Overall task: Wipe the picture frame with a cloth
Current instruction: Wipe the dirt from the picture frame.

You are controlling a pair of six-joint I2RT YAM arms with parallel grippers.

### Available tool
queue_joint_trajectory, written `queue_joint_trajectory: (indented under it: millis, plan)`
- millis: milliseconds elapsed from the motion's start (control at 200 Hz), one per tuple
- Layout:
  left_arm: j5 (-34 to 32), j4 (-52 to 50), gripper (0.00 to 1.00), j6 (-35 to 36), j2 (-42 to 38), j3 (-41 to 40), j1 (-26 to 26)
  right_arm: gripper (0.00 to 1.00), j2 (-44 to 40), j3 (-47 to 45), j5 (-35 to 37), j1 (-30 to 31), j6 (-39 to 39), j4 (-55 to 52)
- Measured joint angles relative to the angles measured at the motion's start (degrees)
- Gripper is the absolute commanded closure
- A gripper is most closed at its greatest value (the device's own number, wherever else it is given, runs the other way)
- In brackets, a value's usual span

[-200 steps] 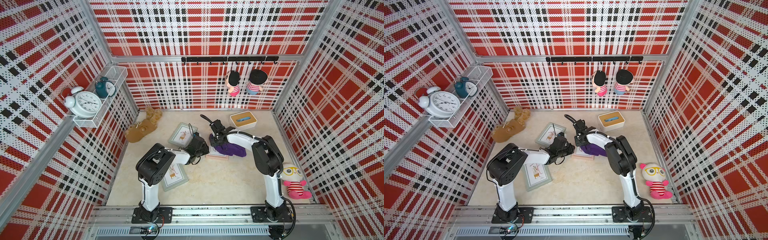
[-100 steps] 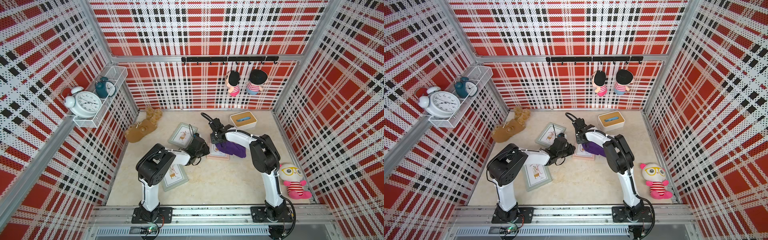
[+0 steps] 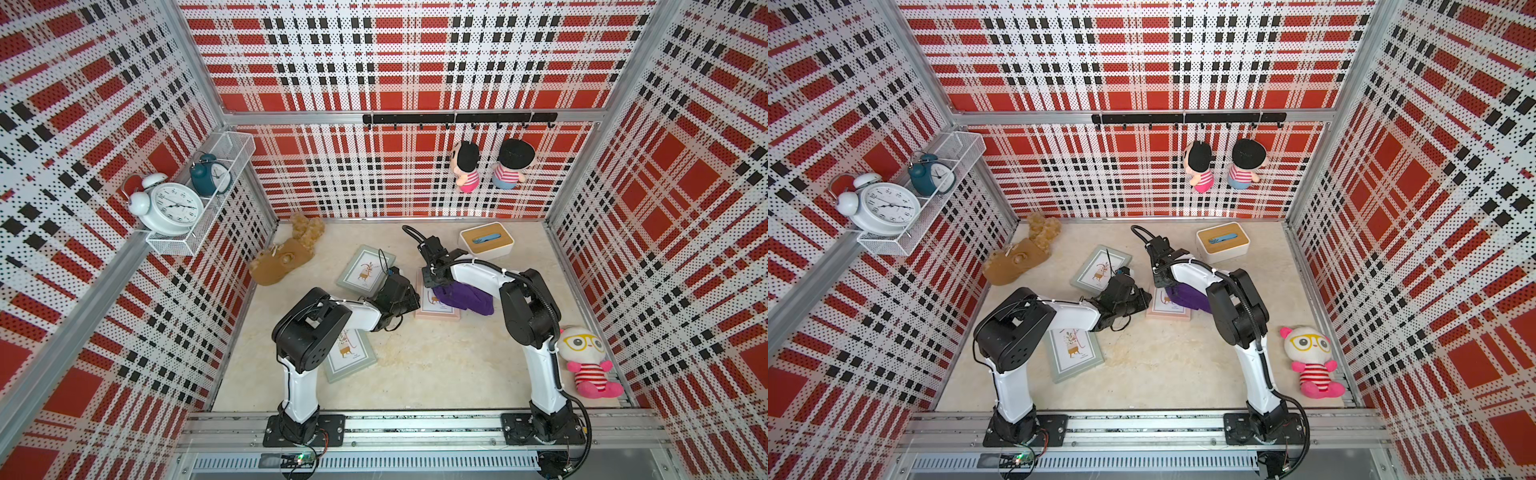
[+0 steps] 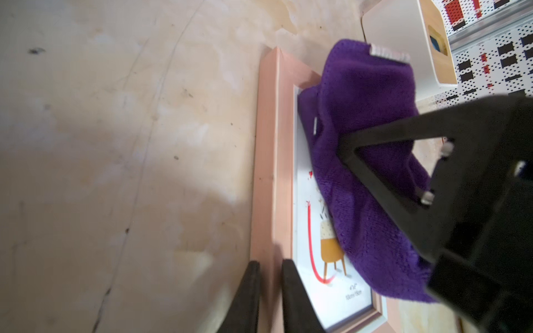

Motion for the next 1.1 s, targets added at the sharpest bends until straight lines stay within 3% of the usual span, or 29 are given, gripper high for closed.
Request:
queue_joint_trajectory:
  millis: [110,341,661,947,1102]
  plan:
    - [0.5,0.0,0.83,0.0,0.0,0.0,-0.3,1.00,-1.4,-2.3,-0.5,-0.1,-0.9,1.5]
    - [0.6,0.0,0.83,-0.2,0.0,0.0,-0.4,1.00,-1.7,-2.5,-8.3,1.0,-2.5,4.0]
    - [0.6,0.0,0.83,-0.5,0.0,0.0,-0.4,1.00,-4.3,-7.5,-0.3,-0.4,-3.1,4.6]
    - [0.7,0.0,0.83,-0.7,0.0,0.0,-0.6,1.00,-4.9,-8.2,-8.4,0.8,-5.5,6.3]
    - [0.7,0.0,0.83,-0.8,0.0,0.0,-0.6,1.00,-4.9,-8.1,-8.3,0.1,-4.8,6.4]
